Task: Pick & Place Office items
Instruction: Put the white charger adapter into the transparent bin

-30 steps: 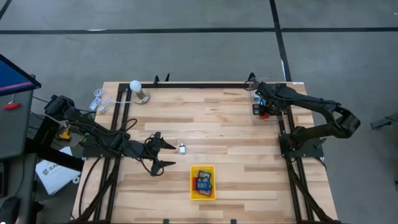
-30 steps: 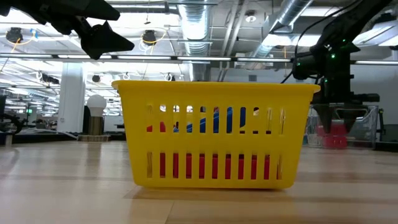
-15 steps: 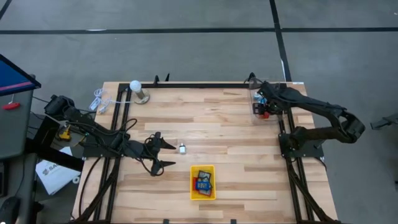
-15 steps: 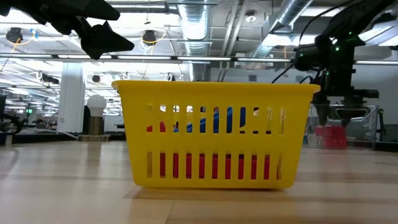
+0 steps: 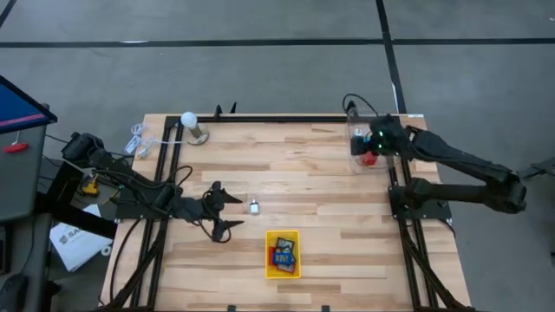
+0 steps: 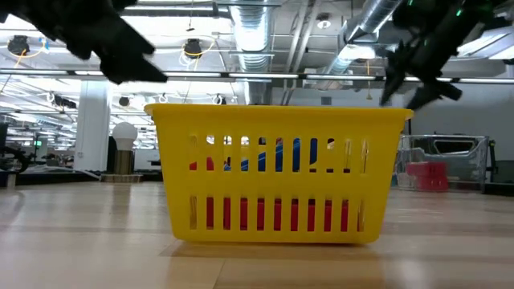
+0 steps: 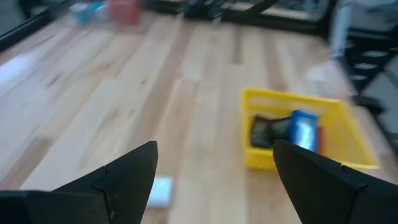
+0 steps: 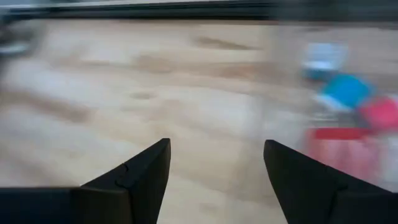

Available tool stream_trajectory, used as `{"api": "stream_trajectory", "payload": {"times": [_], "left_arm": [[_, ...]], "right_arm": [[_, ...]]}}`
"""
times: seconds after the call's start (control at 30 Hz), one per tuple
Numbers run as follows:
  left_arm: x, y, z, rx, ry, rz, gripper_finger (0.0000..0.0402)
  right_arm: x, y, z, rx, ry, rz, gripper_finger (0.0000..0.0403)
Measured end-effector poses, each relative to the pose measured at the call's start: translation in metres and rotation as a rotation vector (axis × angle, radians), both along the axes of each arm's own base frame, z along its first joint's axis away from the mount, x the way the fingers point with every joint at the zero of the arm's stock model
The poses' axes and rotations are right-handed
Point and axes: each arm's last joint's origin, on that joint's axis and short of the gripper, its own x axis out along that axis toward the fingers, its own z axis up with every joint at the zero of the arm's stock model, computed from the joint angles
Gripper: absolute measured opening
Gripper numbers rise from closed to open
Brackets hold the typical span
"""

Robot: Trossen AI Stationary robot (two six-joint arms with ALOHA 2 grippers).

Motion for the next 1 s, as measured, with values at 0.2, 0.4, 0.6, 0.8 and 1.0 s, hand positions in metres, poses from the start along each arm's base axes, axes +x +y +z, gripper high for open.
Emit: {"api": "stream_trajectory", "payload": {"times": [0.2,0.4,0.6,0.8,1.0], "left_arm": [[-0.001,0.018,-0.011,-0.070,0.097,0.162,0.0317],[0.003,0.036,-0.021,-0.270,0.142,0.345,0.0297],[0.019,0.042,-0.059,-0.449,0.372,0.376,0.0268],[0.055,0.042,-0.062,-0.576,0.423,0.399,0.0278],[0.094,0.035,-0.059,-0.627,0.464,0.413,0.0286]], "right_arm": [[0.021,0.048,0.014,-0.022,-0.178,0.210,0.0249],[0.037,0.089,0.019,-0.079,-0.273,0.330,0.0248],[0.042,0.114,0.013,-0.077,-0.243,0.438,0.0248],[0.044,0.128,0.010,-0.173,-0.196,0.501,0.0248],[0.043,0.136,0.010,-0.230,-0.173,0.568,0.0248]]}}
